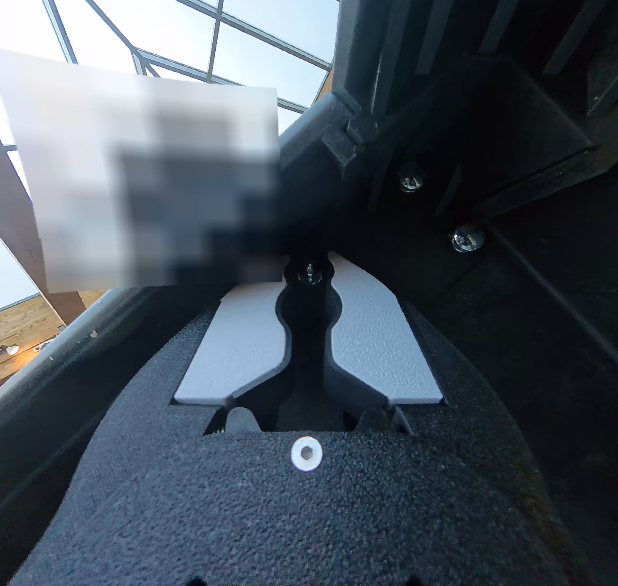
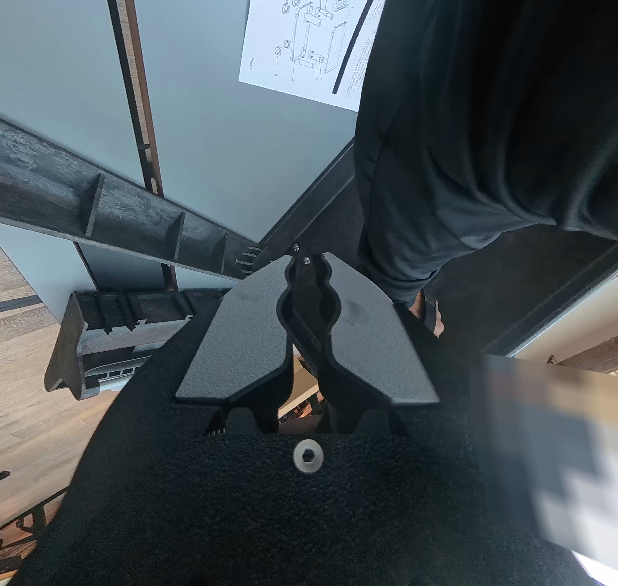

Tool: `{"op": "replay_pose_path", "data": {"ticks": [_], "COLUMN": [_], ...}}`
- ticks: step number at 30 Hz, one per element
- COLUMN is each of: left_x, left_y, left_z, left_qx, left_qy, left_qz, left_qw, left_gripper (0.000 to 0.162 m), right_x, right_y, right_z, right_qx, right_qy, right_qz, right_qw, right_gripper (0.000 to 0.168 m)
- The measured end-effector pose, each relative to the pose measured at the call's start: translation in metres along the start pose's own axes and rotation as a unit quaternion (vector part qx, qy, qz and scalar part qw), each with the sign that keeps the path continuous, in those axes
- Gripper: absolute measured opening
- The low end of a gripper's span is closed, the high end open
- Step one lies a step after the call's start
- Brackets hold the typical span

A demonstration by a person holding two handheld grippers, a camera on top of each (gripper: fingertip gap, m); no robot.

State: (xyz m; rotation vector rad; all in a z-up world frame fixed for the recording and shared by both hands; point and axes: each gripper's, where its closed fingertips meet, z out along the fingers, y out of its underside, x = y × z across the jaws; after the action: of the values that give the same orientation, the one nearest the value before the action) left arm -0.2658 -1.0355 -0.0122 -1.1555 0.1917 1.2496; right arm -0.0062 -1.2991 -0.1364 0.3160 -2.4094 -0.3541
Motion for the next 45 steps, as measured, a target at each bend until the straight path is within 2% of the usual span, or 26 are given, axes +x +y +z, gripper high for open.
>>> {"op": "replay_pose_path", "data": {"ticks": [12, 16, 20, 23, 25, 26, 27, 28, 30, 31, 32, 34, 35, 36, 37, 38, 40, 41, 43, 44, 45], "left_x": [0.002, 0.003, 0.006, 0.026, 0.055, 0.072, 0.09, 0.105, 0.113, 0.108, 0.106, 0.116, 0.119, 0.12, 0.118, 0.118, 0.126, 0.125, 0.112, 0.107, 0.108], "left_y": [-0.001, 0.004, 0.006, 0.017, 0.027, 0.032, 0.035, 0.031, 0.009, 0.006, 0.005, 0.006, 0.006, -0.004, -0.016, -0.026, -0.031, -0.035, -0.039, -0.034, -0.027], "left_z": [-0.001, -0.007, -0.036, -0.09, -0.146, -0.18, -0.218, -0.257, -0.326, -0.357, -0.39, -0.459, -0.487, -0.504, -0.513, -0.52, -0.536, -0.533, -0.515, -0.508, -0.505], "left_qx": [0.0, -0.023, -0.034, -0.084, -0.134, -0.168, -0.211, -0.25, -0.269, -0.272, -0.292, -0.372, -0.407, -0.41, -0.4, -0.394, -0.425, -0.419, -0.385, -0.381, -0.391], "left_qy": [0.012, 0.028, 0.049, 0.098, 0.161, 0.199, 0.237, 0.266, 0.263, 0.228, 0.199, 0.209, 0.212, 0.216, 0.208, 0.215, 0.261, 0.262, 0.206, 0.19, 0.194], "left_qz": [0.015, 0.016, -0.001, -0.06, -0.132, -0.183, -0.268, -0.389, -0.618, -0.674, -0.665, -0.508, -0.456, -0.491, -0.557, -0.582, -0.492, -0.498, -0.627, -0.644, -0.607], "left_qw": [1.0, 0.999, 0.998, 0.99, 0.969, 0.948, 0.91, 0.846, 0.691, 0.648, 0.658, 0.749, 0.762, 0.738, 0.697, 0.678, 0.714, 0.712, 0.645, 0.636, 0.664], "left_gripper": [0.016, 0.03, 0.032, 0.029, 0.027, 0.025, 0.022, 0.021, 0.011, 0.01, 0.01, 0.012, 0.017, 0.019, 0.016, 0.016, 0.018, 0.022, 0.017, 0.014, 0.014], "right_x": [-0.003, -0.004, -0.004, -0.002, -0.001, -0.001, 0.0, 0.001, 0.004, 0.005, 0.006, 0.006, 0.006, 0.007, 0.008, 0.008, 0.009, 0.01, 0.012, 0.014, 0.017], "right_y": [0.001, 0.001, 0.001, 0.0, 0.0, -0.001, -0.001, -0.002, -0.004, -0.005, -0.006, -0.008, -0.009, -0.009, -0.01, -0.01, -0.011, -0.011, -0.012, -0.012, -0.012], "right_z": [0.003, 0.004, 0.004, 0.003, 0.002, 0.001, 0.0, -0.001, -0.004, -0.006, -0.007, -0.01, -0.011, -0.012, -0.012, -0.013, -0.015, -0.015, -0.016, -0.017, -0.018], "right_qx": [-0.008, -0.009, -0.008, -0.006, -0.004, -0.002, 0.002, 0.005, 0.014, 0.019, 0.023, 0.029, 0.032, 0.033, 0.035, 0.036, 0.038, 0.038, 0.04, 0.04, 0.042], "right_qy": [-0.007, -0.01, -0.011, -0.01, -0.008, -0.007, -0.005, -0.002, 0.004, 0.008, 0.01, 0.012, 0.013, 0.014, 0.016, 0.018, 0.022, 0.023, 0.027, 0.031, 0.038], "right_qz": [-0.001, 0.002, 0.003, 0.008, 0.01, 0.009, 0.01, 0.012, 0.014, 0.015, 0.016, 0.016, 0.017, 0.017, 0.018, 0.019, 0.021, 0.022, 0.025, 0.029, 0.034], "right_qw": [1.0, 1.0, 1.0, 1.0, 1.0, 1.0, 1.0, 1.0, 1.0, 1.0, 1.0, 0.999, 0.999, 0.999, 0.999, 0.999, 0.999, 0.999, 0.999, 0.998, 0.998], "right_gripper": [0.014, 0.014, 0.014, 0.015, 0.014, 0.013, 0.017, 0.014, 0.014, 0.014, 0.014, 0.014, 0.014, 0.014, 0.014, 0.014, 0.015, 0.015, 0.015, 0.015, 0.015]}}
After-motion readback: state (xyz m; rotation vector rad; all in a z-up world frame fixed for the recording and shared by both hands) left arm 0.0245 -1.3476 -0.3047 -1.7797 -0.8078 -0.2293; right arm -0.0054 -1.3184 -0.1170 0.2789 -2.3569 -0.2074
